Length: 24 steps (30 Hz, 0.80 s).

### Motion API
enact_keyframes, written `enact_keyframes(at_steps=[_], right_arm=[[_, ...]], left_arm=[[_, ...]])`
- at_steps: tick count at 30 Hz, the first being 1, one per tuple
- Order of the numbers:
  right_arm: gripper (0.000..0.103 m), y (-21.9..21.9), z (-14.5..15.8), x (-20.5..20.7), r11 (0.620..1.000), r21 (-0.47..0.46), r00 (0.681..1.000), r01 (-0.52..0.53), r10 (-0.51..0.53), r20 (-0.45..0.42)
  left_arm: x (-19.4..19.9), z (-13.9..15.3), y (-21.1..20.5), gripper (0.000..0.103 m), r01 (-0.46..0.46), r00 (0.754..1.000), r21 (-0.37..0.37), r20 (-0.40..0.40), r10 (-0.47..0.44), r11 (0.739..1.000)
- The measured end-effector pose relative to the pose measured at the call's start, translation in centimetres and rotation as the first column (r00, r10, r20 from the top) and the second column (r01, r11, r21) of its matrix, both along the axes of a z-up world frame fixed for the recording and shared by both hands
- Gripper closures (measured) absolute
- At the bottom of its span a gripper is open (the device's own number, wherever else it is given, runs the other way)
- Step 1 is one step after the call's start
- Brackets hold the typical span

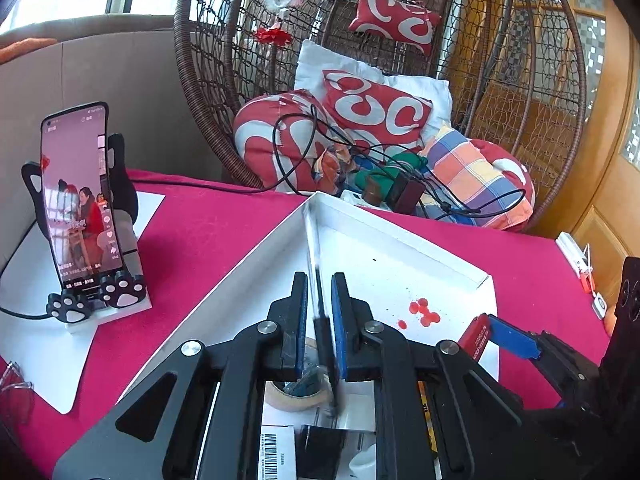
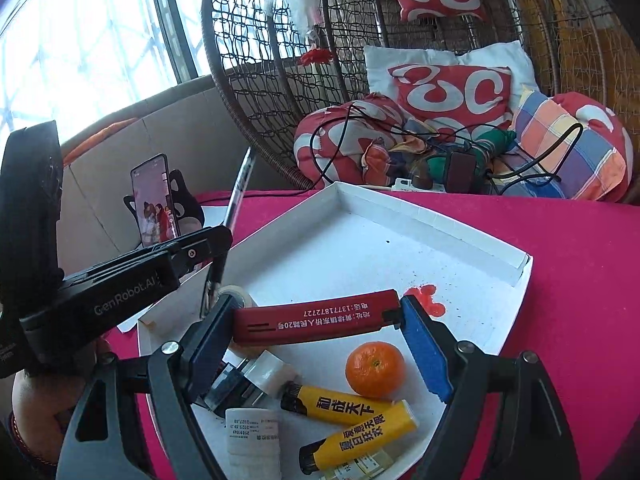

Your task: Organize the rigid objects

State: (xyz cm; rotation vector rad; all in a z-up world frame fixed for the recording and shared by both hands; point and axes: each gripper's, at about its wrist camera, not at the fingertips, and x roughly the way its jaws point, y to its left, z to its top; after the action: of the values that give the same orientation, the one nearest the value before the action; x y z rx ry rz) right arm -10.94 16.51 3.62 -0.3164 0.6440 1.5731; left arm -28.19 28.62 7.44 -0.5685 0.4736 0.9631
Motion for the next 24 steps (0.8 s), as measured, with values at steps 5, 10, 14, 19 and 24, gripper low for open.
enact_keyframes(at_steps=[5,10,14,19,24], right_arm=[[0.0,-0.8,-0.2,0.8,1.0,0.019,0.999,0.013,-0.012,-0.05],[0.0,-2.8,0.3,1.7,0.997,0.06,0.994,0.046,-0.04,-0.1],[0.0,-5.1,1.5,2.5,0.99,0.115,0.99,0.085,-0.071,-0.121],[0.0,-8.5,3.9,3.3,0.968,0.206,0.988,0.14,-0.123,-0.094],[0.0,-12.0,6.3,3.9,0.937,0.303,0.985,0.174,-0.165,-0.055]], left_arm=[[-1.0,0.1,-0.4,0.002,-0.051,0.999,0.011,0.014,0.051,0.999],[-1.7,0.6,-1.8,0.0,-0.085,0.996,0.027,0.022,0.084,0.996],[-2.1,1.1,-3.5,0.0,-0.103,0.994,0.054,0.035,0.101,0.993],[-2.2,2.1,-5.9,0.0,-0.067,0.996,0.077,0.057,0.063,0.995],[-1.6,4.1,-8.9,0.0,-0.03,1.0,0.18,0.0,0.03,0.983]])
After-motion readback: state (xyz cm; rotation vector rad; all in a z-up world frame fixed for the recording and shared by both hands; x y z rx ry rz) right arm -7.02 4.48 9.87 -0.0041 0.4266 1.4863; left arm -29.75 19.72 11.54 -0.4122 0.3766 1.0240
